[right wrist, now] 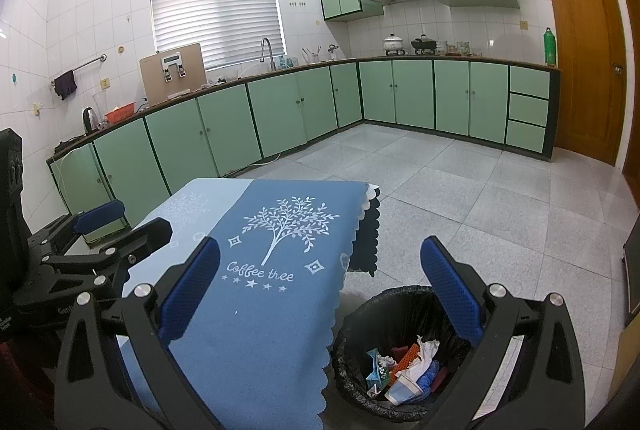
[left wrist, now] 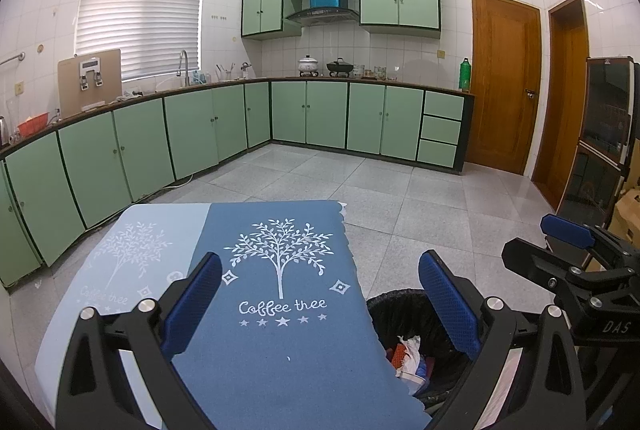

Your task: Collect trash

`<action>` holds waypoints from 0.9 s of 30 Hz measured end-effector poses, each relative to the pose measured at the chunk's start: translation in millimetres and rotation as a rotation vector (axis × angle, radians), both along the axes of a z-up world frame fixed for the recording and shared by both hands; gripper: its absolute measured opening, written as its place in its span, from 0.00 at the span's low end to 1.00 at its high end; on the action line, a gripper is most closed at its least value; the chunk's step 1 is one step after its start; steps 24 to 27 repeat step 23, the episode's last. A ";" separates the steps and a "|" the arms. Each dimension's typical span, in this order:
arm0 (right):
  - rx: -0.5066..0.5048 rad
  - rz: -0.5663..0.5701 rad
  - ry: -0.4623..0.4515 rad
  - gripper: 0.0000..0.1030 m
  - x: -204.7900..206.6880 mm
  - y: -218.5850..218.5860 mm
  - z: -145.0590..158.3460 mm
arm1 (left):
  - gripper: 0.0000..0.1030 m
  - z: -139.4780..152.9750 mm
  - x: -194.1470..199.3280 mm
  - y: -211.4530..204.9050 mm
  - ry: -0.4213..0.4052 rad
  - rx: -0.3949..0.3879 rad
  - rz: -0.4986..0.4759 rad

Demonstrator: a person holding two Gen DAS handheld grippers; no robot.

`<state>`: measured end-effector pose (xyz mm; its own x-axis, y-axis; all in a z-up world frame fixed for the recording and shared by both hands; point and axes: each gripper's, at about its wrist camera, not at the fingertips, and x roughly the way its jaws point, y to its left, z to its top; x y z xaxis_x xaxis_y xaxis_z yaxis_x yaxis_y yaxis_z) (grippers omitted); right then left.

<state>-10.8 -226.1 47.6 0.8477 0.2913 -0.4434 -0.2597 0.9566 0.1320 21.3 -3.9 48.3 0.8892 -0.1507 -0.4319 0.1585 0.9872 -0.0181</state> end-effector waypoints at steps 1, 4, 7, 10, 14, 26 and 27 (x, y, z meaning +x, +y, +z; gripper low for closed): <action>0.000 0.000 0.000 0.95 0.3 -0.2 0.3 | 0.94 -0.3 -0.2 0.4 0.000 0.000 0.000; 0.000 0.000 0.000 0.95 0.4 0.0 0.5 | 0.94 -1.2 -0.7 0.1 0.001 0.000 0.000; 0.000 0.000 0.001 0.95 0.3 0.2 0.3 | 0.94 -1.1 -0.8 0.1 -0.001 0.001 0.001; 0.000 0.000 0.000 0.95 0.5 0.0 0.9 | 0.94 -2.0 -0.5 -0.8 -0.002 0.004 0.002; 0.000 0.000 -0.001 0.95 0.4 0.2 1.0 | 0.94 -2.2 -0.2 -1.3 -0.003 0.005 0.003; 0.001 0.001 0.003 0.95 -0.2 0.4 -0.4 | 0.94 -3.5 0.6 -0.4 0.002 0.002 0.004; 0.001 0.001 0.003 0.95 -0.2 0.4 -0.4 | 0.94 -3.5 0.6 -0.4 0.002 0.002 0.004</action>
